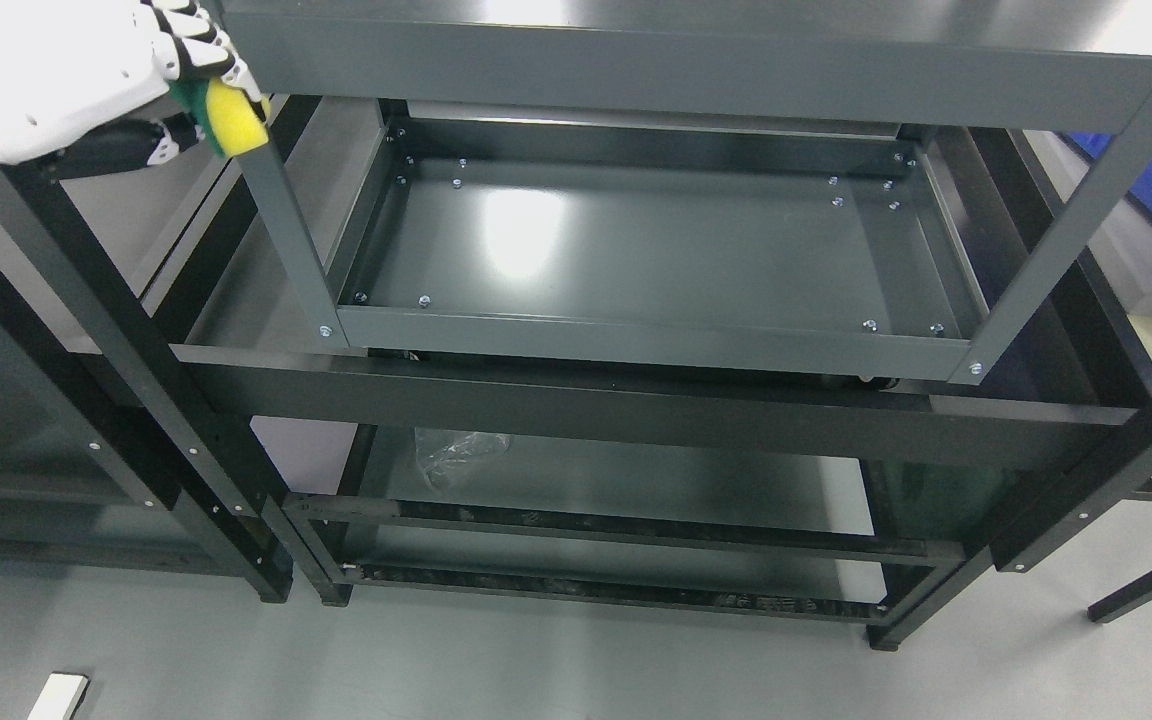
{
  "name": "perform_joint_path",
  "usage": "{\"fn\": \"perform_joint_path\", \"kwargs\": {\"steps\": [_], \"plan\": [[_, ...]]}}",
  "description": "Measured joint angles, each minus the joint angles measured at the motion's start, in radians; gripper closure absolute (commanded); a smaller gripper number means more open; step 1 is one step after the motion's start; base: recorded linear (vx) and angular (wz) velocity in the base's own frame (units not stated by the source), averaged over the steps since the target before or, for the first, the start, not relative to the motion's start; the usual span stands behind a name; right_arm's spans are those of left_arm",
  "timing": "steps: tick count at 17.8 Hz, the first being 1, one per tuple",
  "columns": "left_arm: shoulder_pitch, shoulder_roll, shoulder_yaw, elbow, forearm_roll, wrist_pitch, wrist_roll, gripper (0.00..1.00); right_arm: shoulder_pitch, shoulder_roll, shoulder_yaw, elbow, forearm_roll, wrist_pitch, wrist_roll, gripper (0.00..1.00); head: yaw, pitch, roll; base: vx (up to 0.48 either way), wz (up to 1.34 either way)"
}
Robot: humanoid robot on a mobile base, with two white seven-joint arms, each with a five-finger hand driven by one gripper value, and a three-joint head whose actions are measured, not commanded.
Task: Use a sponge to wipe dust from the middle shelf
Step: 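Sweep the sponge back across the shelf toward the far side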
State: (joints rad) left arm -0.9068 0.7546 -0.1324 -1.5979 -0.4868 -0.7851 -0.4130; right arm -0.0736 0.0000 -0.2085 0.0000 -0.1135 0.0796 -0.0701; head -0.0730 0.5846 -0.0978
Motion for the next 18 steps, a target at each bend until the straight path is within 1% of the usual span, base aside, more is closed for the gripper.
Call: {"fn": "perform_joint_path", "kwargs": {"steps": [2,4,10,12,13,17,18], "plan": [[-0.058,-0.048,-0.049,0.004,-0.035,0.000,0.000,1.00,0.000,0.000,0.000,0.000,0.000,-0.001,0.002,0.00,0.0000,0.000,0.000,0.000,0.00],[-0.110,-0.113,-0.102,0.019,-0.081,0.000,0.000,1.00,0.000,0.000,0.000,0.000,0.000,-0.002,0.002,0.00,0.0000,0.000,0.000,0.000,0.00],[-0.260,-0.376,-0.269,0.127,-0.215,0.003,0.016,1.00,0.000,0.000,0.000,0.000,0.000,-0.002,-0.003,0.00,0.0000,0.000,0.000,0.000,0.00],[-0.301,-0.441,-0.325,0.167,-0.251,0.003,0.059,1.00,0.000,0.000,0.000,0.000,0.000,-0.003,-0.003,0.00,0.0000,0.000,0.000,0.000,0.00],[-0.321,-0.469,-0.359,0.185,-0.264,0.003,0.108,1.00,0.000,0.000,0.000,0.000,0.000,-0.003,-0.003,0.00,0.0000,0.000,0.000,0.000,0.00],[-0.376,-0.554,-0.493,0.237,-0.285,-0.001,0.240,1.00,0.000,0.000,0.000,0.000,0.000,-0.003,-0.003,0.00,0.0000,0.000,0.000,0.000,0.00],[-0.391,-0.581,-0.545,0.253,-0.283,-0.003,0.272,1.00,0.000,0.000,0.000,0.000,0.000,-0.003,-0.003,0.00,0.0000,0.000,0.000,0.000,0.00]]}}
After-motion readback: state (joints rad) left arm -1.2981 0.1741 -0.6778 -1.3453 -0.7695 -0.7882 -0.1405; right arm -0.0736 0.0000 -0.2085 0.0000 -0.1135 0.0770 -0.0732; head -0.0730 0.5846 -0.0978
